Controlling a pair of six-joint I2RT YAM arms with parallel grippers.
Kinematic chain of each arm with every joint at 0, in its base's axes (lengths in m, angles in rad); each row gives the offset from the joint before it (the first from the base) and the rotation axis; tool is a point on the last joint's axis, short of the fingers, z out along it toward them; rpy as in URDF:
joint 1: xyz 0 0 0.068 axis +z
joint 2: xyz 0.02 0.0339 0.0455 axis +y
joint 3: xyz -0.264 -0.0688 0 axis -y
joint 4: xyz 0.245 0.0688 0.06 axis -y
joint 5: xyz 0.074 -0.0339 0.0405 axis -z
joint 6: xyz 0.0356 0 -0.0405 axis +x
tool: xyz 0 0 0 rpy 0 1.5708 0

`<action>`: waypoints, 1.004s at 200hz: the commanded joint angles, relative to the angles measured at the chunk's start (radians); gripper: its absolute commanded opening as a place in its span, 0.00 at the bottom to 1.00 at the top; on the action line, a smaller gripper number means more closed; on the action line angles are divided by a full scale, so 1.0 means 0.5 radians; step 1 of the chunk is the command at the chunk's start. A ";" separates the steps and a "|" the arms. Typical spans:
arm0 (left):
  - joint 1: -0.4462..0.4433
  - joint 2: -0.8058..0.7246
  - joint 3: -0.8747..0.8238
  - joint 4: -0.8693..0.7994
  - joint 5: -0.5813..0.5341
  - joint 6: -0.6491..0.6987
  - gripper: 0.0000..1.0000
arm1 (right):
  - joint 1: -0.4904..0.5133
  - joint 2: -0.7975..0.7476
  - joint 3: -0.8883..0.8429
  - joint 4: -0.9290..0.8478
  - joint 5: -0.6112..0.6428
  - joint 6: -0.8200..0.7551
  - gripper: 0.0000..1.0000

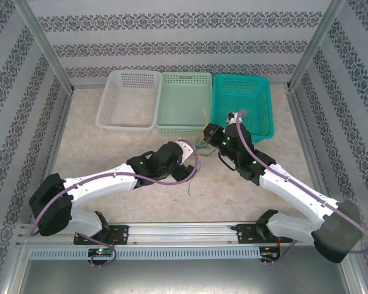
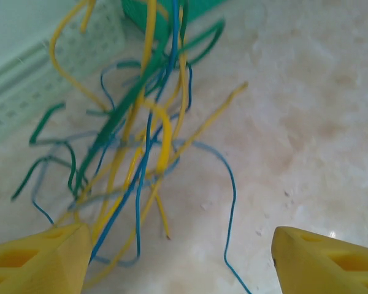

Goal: Untangle the cables

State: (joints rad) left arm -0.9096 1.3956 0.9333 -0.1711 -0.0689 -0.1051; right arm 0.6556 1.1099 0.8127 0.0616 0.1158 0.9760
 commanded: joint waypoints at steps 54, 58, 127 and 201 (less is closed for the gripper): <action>0.247 -0.109 0.114 0.142 -0.016 0.228 0.75 | 0.116 -0.023 0.244 -0.006 -0.004 -0.588 0.00; 0.251 -0.105 0.119 0.138 0.005 0.263 0.74 | 0.110 -0.021 0.233 0.003 -0.018 -0.572 0.00; 0.258 0.077 0.236 0.056 0.267 0.420 0.07 | 0.035 0.008 0.186 -0.010 -0.207 -0.422 0.00; 0.303 0.054 0.181 0.160 0.394 0.306 0.00 | -0.156 -0.092 0.129 -0.281 -0.285 -0.278 0.01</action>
State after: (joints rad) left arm -0.7818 1.4322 1.0214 -0.1406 0.0929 0.0746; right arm 0.6025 1.0603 0.8486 0.0250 -0.0021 0.8101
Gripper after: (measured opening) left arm 0.051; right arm 0.052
